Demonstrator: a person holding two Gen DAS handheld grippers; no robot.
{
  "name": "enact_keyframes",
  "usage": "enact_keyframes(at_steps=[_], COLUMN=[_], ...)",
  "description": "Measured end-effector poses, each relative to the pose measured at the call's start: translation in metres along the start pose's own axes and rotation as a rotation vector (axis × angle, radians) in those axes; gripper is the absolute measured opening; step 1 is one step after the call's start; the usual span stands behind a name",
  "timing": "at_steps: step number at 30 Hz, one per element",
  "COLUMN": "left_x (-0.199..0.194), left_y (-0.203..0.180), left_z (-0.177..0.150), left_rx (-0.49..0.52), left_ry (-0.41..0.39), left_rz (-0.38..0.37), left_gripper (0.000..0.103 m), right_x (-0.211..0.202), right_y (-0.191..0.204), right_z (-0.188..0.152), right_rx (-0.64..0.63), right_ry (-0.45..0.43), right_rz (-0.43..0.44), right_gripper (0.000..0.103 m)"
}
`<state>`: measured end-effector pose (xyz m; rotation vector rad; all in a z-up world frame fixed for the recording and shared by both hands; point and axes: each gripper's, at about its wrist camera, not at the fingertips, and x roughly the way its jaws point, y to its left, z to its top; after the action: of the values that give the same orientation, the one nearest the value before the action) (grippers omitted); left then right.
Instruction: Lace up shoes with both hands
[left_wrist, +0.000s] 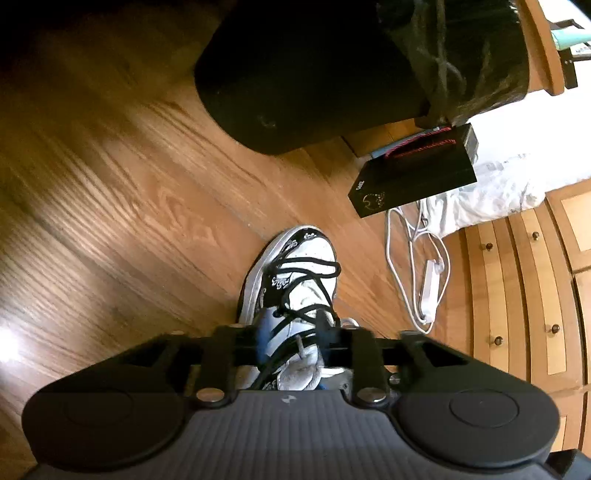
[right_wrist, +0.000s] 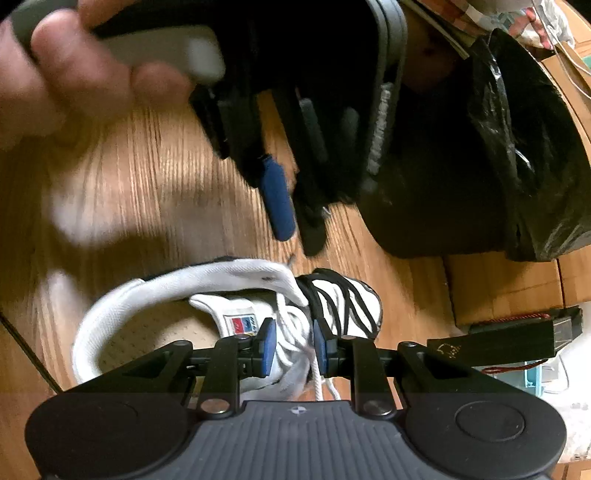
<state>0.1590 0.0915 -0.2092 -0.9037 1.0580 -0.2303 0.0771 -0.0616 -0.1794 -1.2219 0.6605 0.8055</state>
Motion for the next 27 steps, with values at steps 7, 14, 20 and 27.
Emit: enact_keyframes(at_steps=[7, 14, 20, 27], left_x=[0.007, 0.009, 0.006, -0.004], left_y=[0.0, -0.013, -0.019, -0.019], left_z=[-0.008, -0.014, -0.013, -0.004], left_rx=[-0.001, 0.111, 0.154, 0.163], left_ry=[-0.009, -0.012, -0.028, -0.094], left_rz=[-0.011, 0.001, 0.025, 0.077], left_gripper=[0.033, 0.003, 0.003, 0.003], right_x=[-0.002, 0.0, -0.005, -0.008], right_y=[0.001, 0.002, 0.0, -0.005], right_z=[0.001, 0.001, -0.003, -0.02], right_rx=[-0.008, -0.015, -0.007, 0.024], right_ry=[-0.003, -0.001, -0.009, -0.001], right_rz=[-0.001, 0.0, -0.001, -0.038], right_gripper=[0.024, 0.024, 0.025, 0.029])
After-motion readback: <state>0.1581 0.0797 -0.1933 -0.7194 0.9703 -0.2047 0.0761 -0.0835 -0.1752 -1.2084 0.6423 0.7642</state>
